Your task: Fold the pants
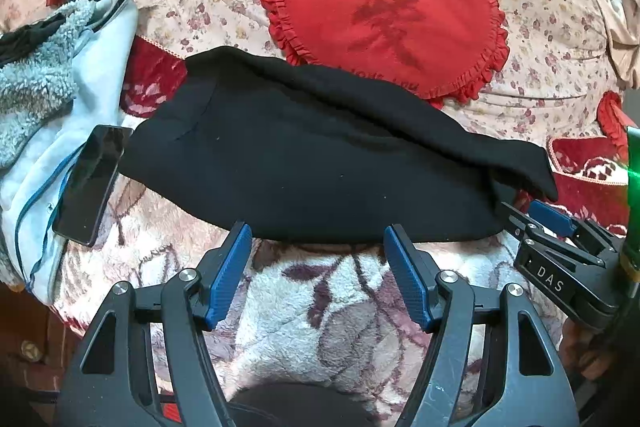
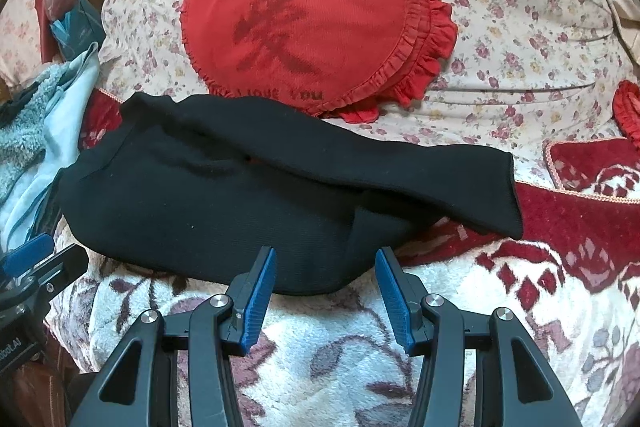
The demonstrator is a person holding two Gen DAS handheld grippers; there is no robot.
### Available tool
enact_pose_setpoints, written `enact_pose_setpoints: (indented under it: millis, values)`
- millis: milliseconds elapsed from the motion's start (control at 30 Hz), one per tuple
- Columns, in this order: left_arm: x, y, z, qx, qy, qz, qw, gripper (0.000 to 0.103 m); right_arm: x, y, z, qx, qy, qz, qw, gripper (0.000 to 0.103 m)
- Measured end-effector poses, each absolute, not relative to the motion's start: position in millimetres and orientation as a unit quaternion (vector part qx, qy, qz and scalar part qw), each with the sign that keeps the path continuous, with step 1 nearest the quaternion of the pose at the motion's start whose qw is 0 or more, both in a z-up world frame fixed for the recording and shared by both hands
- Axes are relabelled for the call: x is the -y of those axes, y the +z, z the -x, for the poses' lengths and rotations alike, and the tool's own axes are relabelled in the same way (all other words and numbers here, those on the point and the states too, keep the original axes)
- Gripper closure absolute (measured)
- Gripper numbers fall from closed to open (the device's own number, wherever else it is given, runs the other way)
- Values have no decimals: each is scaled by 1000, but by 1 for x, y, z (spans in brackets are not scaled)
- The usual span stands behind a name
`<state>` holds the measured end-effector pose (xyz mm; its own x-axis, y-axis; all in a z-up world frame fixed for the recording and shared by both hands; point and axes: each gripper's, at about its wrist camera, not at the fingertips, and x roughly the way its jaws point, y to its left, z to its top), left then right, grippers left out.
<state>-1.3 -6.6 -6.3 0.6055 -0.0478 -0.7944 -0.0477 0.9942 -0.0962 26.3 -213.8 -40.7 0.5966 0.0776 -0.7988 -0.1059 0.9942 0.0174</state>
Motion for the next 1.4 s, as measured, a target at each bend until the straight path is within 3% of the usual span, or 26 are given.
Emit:
enact_pose_setpoints:
  millis: [1400]
  values:
    - [-10, -17, -3, -456, 15, 73, 887, 34, 208, -52, -28, -467, 64, 10, 882, 54]
